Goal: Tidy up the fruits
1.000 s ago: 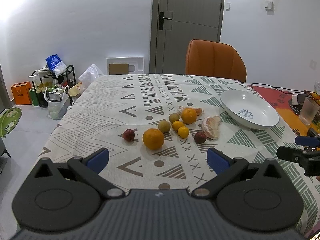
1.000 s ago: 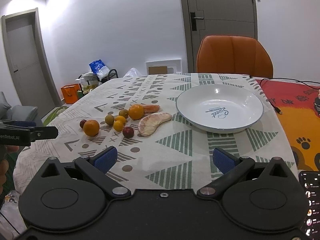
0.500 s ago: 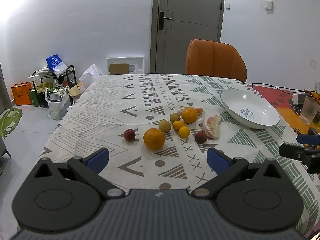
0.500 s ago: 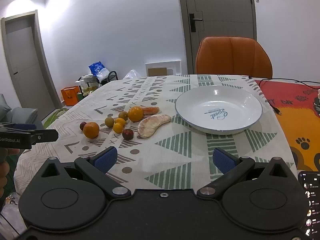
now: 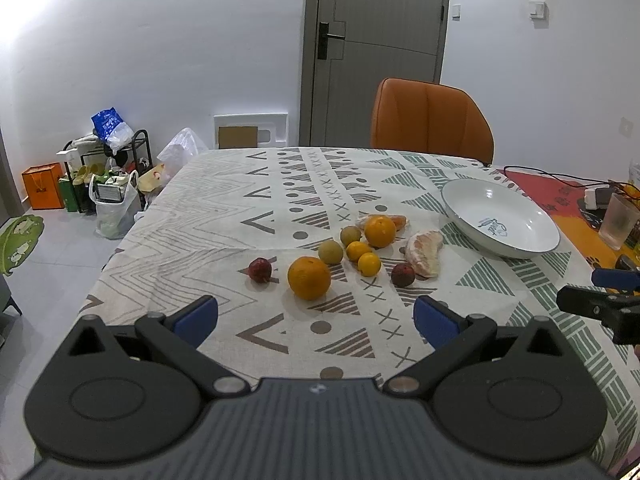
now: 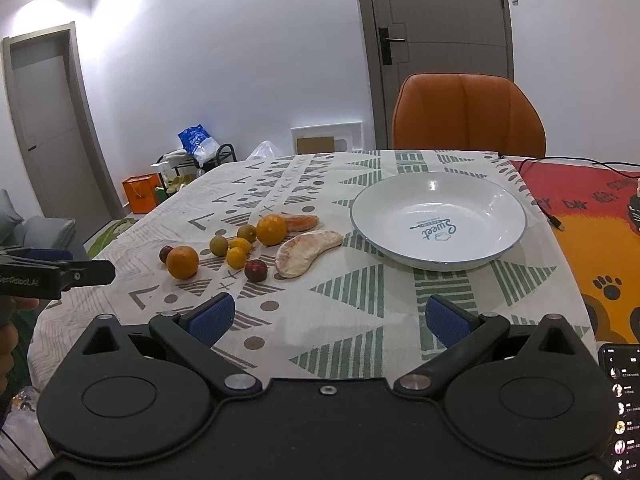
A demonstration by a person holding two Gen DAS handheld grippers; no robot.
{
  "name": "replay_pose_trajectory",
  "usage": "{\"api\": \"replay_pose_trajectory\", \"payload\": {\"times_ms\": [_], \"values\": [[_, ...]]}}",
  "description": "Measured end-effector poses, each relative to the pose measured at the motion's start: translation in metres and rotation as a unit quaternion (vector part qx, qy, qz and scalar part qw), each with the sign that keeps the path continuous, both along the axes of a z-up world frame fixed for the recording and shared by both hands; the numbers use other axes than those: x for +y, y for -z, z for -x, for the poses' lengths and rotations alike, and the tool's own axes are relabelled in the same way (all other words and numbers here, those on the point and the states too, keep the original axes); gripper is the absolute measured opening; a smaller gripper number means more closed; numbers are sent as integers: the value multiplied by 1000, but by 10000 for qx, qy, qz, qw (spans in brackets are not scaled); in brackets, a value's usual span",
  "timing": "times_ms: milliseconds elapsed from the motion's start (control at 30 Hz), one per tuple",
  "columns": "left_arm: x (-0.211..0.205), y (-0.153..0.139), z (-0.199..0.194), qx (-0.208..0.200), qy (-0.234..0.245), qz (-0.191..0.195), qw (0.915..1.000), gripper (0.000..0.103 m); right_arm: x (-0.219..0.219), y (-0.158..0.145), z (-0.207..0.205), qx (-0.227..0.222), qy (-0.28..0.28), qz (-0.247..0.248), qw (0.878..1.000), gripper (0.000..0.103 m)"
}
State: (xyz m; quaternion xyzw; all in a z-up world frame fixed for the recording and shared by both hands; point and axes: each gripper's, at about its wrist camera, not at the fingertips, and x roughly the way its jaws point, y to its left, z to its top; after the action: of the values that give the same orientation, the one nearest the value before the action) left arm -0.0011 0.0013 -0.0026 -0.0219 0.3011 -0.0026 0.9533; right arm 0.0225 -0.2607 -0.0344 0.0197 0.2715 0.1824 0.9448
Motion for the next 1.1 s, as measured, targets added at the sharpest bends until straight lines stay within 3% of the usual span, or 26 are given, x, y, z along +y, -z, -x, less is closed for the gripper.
{"api": "replay_pose_trajectory", "payload": {"times_ms": [867,1100], "values": [[15,17,-26,4,40,305,9995,103,7,14,-35,214,-70,-113,9997,103],[18,22,-39,-19,35,421,9991,101,8,20,-46,275,-207,-397,9986,103]]}}
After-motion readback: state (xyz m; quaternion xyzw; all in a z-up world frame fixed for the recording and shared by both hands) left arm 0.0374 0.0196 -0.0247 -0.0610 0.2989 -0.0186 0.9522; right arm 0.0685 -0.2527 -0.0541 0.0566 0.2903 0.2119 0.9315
